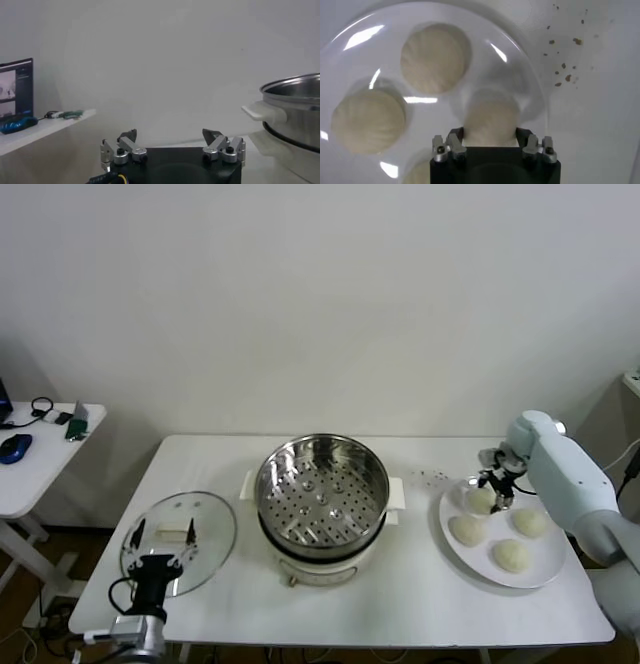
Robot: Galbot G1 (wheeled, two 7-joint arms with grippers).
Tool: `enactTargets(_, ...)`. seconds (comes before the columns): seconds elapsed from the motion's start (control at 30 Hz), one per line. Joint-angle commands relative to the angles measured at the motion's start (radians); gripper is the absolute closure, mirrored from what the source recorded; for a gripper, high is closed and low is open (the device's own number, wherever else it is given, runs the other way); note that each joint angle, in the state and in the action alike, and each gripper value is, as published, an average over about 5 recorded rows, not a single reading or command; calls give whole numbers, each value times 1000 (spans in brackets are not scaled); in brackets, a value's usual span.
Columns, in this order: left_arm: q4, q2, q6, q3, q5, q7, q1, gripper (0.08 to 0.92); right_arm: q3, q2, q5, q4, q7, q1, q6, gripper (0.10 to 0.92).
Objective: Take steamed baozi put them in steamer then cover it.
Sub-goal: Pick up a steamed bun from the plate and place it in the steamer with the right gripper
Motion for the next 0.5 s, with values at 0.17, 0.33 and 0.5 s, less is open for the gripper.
enactTargets(0.17,-5,-1,-2,2,-6,-1,7,177,-88,-34,63,85,-23,48,25,350)
enactTargets(0.33,-13,-1,2,3,-10,-8,9,177,-299,-97,241,263,-67,169,23,347)
enactTargets(0.5,-25,2,1,3,-15,-9,18,177,-540,-138,394,460,-95,362,41,338)
